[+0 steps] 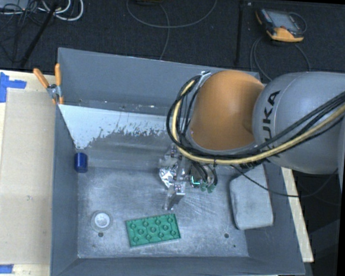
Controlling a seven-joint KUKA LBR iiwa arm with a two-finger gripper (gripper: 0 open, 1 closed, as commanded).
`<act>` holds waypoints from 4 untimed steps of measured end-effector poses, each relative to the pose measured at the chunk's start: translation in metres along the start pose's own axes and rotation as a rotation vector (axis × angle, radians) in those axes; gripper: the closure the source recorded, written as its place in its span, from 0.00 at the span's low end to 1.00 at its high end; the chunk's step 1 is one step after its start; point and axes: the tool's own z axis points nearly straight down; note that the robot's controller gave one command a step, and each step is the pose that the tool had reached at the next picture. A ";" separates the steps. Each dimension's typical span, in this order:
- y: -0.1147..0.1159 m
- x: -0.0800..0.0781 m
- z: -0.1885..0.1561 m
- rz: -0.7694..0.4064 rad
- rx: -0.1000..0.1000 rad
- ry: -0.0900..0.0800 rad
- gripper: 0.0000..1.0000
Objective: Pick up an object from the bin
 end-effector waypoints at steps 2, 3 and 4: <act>-0.025 0.070 0.091 -0.066 0.001 -0.005 0.00; 0.008 0.073 0.083 -0.121 -0.001 -0.009 0.00; -0.009 0.075 0.118 -0.113 -0.003 -0.014 0.00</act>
Offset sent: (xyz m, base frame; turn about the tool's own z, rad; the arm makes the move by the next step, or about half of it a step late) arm -0.0515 0.0043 -0.1197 -0.1916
